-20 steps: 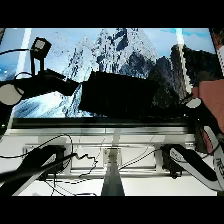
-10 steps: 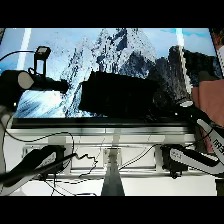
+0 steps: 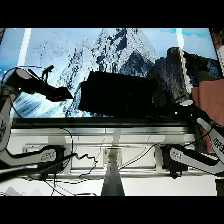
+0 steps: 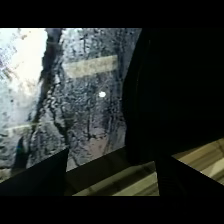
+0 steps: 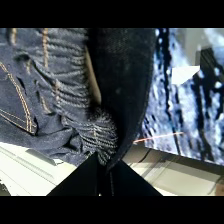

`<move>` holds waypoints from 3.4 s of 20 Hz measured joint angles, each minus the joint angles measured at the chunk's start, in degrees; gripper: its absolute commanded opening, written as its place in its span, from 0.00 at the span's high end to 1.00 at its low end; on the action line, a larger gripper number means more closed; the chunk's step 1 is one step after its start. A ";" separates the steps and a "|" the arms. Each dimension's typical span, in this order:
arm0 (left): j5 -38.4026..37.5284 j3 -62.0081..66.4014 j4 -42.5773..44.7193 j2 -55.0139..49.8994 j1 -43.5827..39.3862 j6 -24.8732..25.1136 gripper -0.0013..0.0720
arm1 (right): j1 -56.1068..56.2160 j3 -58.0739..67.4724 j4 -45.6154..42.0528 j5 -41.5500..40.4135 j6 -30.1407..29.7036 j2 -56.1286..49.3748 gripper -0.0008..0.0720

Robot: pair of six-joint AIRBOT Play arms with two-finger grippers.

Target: Fold the clothes and pants, and hang the long-sleeved shirts on hangers.

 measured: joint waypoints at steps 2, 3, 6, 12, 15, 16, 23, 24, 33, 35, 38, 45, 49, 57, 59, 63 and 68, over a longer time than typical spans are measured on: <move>-0.96 -0.63 -3.45 -3.28 -0.85 1.49 0.23 | 0.00 0.07 0.00 0.09 -0.17 0.00 0.94; -1.22 -1.31 -4.63 -4.37 -1.44 2.27 0.23 | 0.00 0.07 0.04 0.13 -0.22 0.00 0.94; -1.27 -4.59 -7.74 -6.21 -2.71 4.72 0.30 | 0.00 0.07 0.11 0.20 -0.37 -0.02 0.94; 4.13 -11.10 -17.07 -7.23 -3.87 12.79 0.91 | 0.00 0.26 0.11 0.59 -1.03 -0.02 0.94; 4.50 -11.63 -24.81 -7.08 -4.20 17.46 0.97 | 0.00 2.40 -0.42 3.41 -3.54 0.09 0.94; 4.57 -11.21 -27.08 -6.67 -4.22 18.78 0.97 | 0.00 3.54 -0.28 4.90 -4.28 0.48 0.94; 2.32 -0.87 -32.02 4.76 -4.35 21.88 0.97 | 0.00 18.25 0.04 9.40 -6.16 12.09 0.94; 2.25 1.22 -32.24 7.72 -4.31 21.97 0.97 | 0.00 21.00 0.11 9.57 -6.19 14.51 0.94; 18.29 13.70 -33.90 43.17 -2.62 22.36 0.97 | 0.00 44.63 6.25 9.90 -5.51 35.43 0.94; 24.74 14.21 -32.98 50.38 -2.47 22.38 0.97 | 0.00 46.95 8.79 9.90 -4.02 38.84 0.94; 31.82 14.56 -29.51 58.34 -2.34 22.36 0.97 | 0.00 48.54 12.68 9.79 -0.83 42.97 0.94; 30.29 11.76 -22.75 54.47 -2.67 13.81 0.97 | 0.00 43.93 11.63 6.38 10.62 42.01 0.94; 23.65 7.45 -21.29 39.65 -8.15 10.73 0.97 | 0.02 32.96 9.14 0.33 13.07 35.39 0.94; 26.14 4.81 -25.49 13.18 -24.41 9.84 0.97 | 0.00 21.59 5.62 -18.97 14.08 17.07 0.94; 25.90 4.68 -26.93 11.52 -26.82 9.81 0.97 | -0.11 21.51 1.14 -20.85 14.08 15.32 0.94; 22.03 4.46 -28.17 9.51 -32.72 7.69 0.97 | -2.86 24.15 -11.98 -15.67 14.10 14.10 0.94; 19.93 4.20 -25.33 6.45 -40.72 4.04 0.97 | -10.40 30.47 -30.82 4.17 14.19 13.73 0.94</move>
